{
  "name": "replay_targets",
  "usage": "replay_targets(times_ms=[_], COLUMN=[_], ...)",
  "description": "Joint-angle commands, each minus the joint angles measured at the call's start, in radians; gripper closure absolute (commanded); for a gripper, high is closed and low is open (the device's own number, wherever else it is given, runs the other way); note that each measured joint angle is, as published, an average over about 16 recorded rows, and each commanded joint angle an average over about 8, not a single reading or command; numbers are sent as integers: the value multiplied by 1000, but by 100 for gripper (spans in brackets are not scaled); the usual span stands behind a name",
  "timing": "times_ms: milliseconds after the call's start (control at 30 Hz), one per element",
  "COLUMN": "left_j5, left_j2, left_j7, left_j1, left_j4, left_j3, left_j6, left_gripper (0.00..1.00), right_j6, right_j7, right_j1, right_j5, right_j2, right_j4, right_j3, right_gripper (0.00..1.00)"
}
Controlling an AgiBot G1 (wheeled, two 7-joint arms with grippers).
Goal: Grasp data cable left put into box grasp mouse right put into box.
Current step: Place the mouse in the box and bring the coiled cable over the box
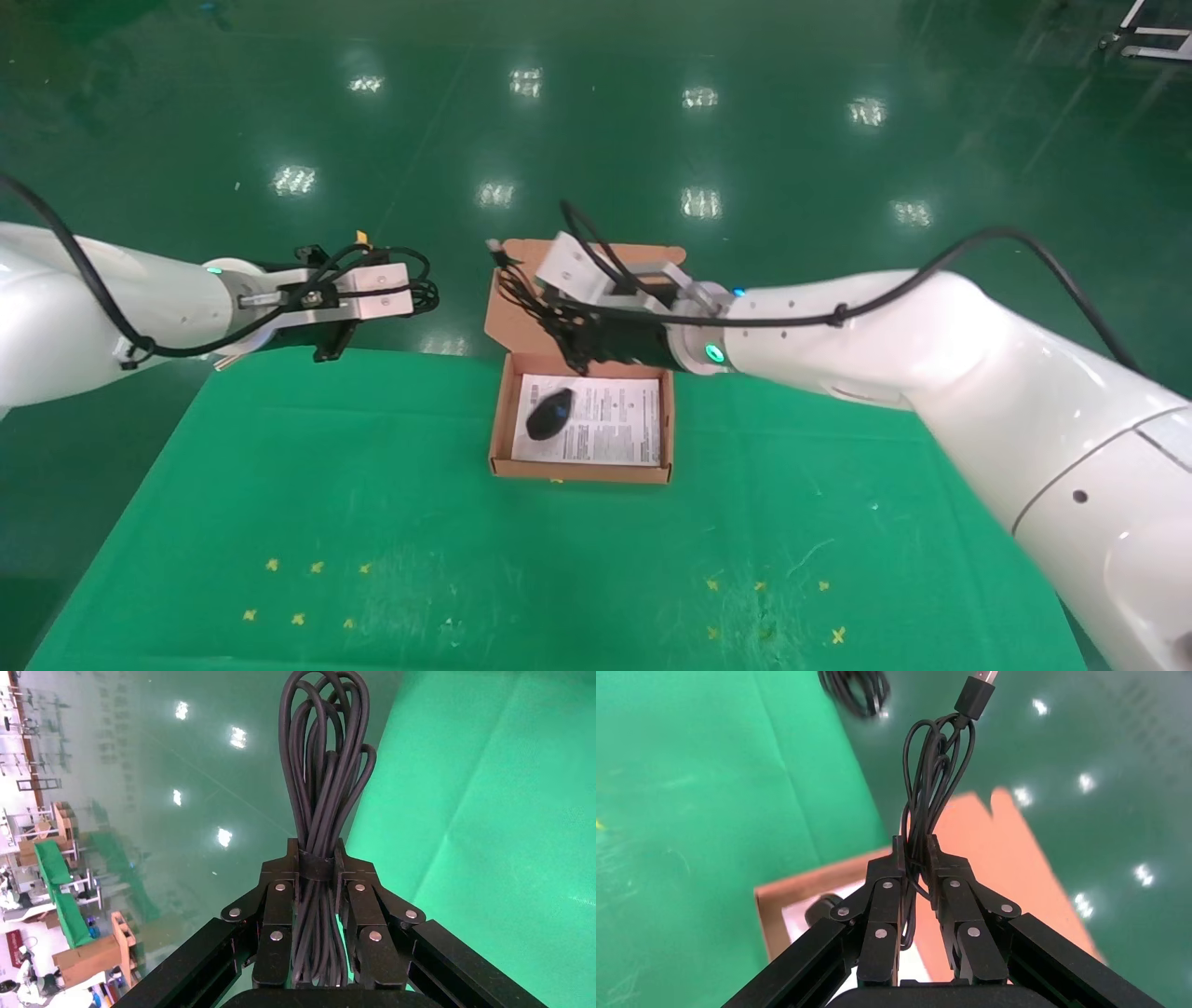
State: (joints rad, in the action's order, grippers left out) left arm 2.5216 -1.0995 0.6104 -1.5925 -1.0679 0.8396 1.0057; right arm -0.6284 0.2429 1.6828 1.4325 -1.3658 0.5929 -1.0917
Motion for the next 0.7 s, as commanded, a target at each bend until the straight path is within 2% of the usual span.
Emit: replay_targets(times_ms=[33, 367, 667, 700], left_j5=[0, 1, 1, 1], left_j2=[0, 0, 1, 1], left_j7=[1, 2, 2, 2], left_j1=[0, 1, 1, 1], left_j4=[-1, -2, -3, -3], left_j3=[0, 0, 0, 0], left_j6=[0, 1, 1, 1], left_gripper=[100, 100, 100, 100], right_j6=[14, 14, 13, 15], right_j7=[10, -2, -17, -17], right_j1=[-8, -29, -45, -46], right_j5=[-14, -58, -119, -127], right_j2=[1, 1, -3, -4], right_j4=[-16, -91, -99, -99], right_j3=[-13, -73, -141, -148], right_gripper=[100, 100, 100, 96])
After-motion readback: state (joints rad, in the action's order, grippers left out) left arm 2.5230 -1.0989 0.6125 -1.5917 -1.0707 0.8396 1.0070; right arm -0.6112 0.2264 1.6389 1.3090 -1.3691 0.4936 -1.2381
